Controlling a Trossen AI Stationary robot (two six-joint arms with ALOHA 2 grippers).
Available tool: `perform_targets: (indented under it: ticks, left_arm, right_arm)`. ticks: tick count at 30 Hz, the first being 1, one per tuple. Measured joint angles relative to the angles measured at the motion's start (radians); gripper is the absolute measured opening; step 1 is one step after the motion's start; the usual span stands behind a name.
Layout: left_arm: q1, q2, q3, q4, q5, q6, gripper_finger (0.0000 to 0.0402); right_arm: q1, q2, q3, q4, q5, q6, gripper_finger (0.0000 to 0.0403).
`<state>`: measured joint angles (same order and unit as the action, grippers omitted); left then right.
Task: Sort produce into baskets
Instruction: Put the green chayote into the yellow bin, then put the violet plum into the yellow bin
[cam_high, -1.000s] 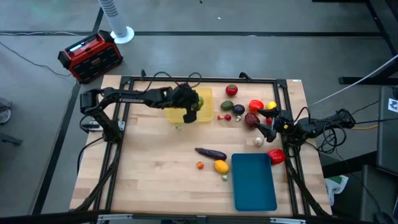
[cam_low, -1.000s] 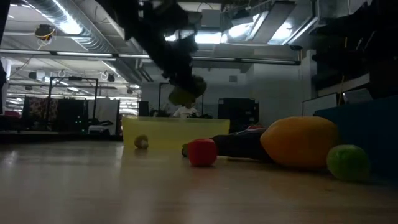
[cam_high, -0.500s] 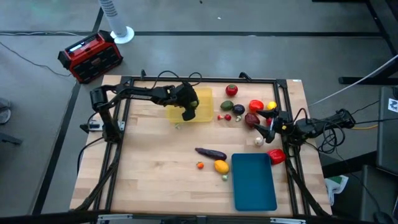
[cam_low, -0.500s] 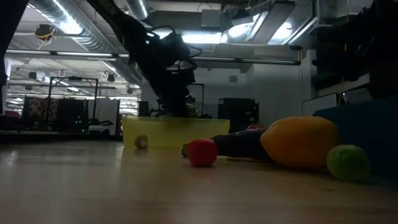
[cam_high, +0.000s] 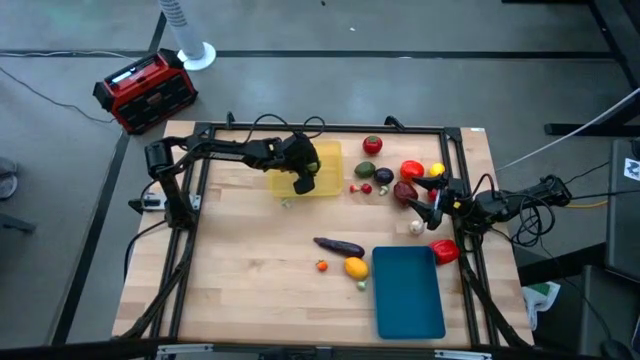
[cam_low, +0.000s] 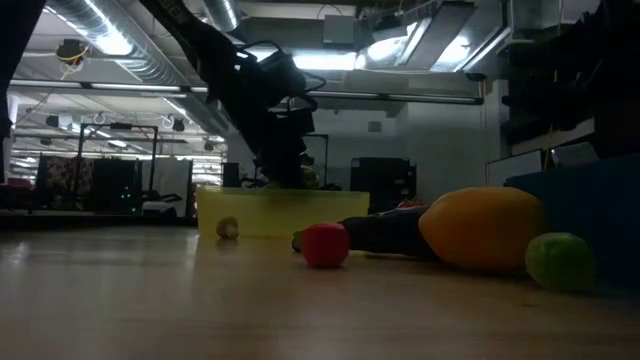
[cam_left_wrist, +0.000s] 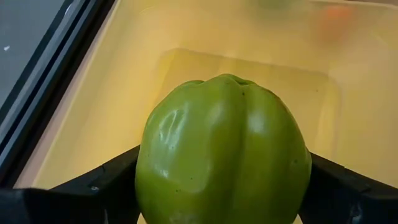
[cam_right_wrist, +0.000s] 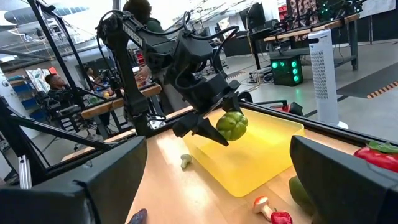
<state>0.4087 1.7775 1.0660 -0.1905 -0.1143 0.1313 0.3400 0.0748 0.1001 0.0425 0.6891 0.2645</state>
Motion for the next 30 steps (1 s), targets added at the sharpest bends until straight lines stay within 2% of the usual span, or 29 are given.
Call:
perform_targets:
  ticks: [4, 13, 24, 30]
  left_arm:
    - [-0.002, 0.000, 0.000, -0.001, 0.000, 0.035, 0.0339]
    - [-0.013, 0.000, 0.000, -0.009, 0.000, 0.088, 0.0397]
    - [-0.030, 0.000, 0.000, -0.008, -0.001, 0.085, 0.0389]
    - [-0.064, -0.002, 0.001, -0.008, -0.001, 0.150, 0.0389]
  right_arm:
    - [0.000, 0.000, 0.000, 0.000, 0.000, 0.000, 0.0390]
    - [0.000, 0.000, 0.000, 0.001, 0.000, 0.000, 0.0390]
    - [0.000, 0.006, 0.014, 0.029, 0.041, -0.024, 0.0390]
    - [0.000, 0.103, 0.103, 0.030, 0.107, -0.115, 0.0390]
